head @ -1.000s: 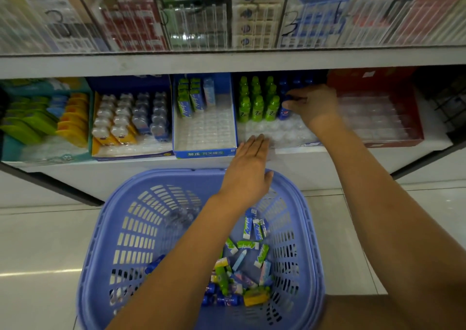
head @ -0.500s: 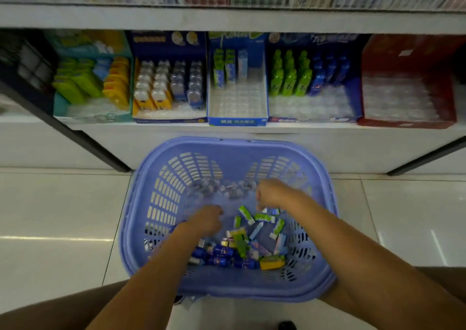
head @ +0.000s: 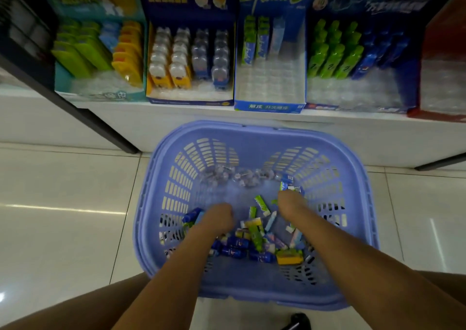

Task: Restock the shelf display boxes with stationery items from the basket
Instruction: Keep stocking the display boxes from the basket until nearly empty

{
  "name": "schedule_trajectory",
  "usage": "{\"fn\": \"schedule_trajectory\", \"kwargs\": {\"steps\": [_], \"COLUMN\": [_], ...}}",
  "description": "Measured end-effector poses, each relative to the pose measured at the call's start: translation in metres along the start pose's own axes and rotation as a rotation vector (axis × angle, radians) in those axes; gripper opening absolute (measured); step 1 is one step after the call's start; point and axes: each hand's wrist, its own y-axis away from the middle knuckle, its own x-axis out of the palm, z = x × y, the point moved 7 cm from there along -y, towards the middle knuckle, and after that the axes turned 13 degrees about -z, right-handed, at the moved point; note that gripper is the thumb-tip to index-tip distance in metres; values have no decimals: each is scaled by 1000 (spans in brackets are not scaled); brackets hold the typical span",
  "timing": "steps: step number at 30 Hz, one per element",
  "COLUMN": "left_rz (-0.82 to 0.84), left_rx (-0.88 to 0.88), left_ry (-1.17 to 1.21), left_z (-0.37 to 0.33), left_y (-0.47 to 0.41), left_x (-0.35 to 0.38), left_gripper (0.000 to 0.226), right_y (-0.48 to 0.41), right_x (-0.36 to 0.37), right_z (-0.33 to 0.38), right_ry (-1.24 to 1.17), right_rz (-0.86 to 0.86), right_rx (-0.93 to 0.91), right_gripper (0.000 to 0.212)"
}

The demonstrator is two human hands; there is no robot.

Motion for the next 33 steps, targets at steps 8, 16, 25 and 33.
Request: {"fn": "schedule_trajectory", "kwargs": {"steps": [8,16,25,33], "left_rz": [-203,-398,-236,-97], "left_rx": [-52,-214,-288,-102], "left_ry": [534,784,935,1380], "left_z": [-31,-10,-10,-78], "left_y": [-14,-4,6,36], "left_x": [-23,-42,-44,-113], "left_gripper": [45,35,36,27], "right_y": [25,-7,13,82], "right_x": [-48,1,-41,-213], "right_z": [56,37,25,4], "right_ry": [-1206,-326,-1336,-1539], "right_rz": [271,-34,34,-410], "right_rx": [-71,77,164,-226], "right_gripper": [14,23,4,15]}}
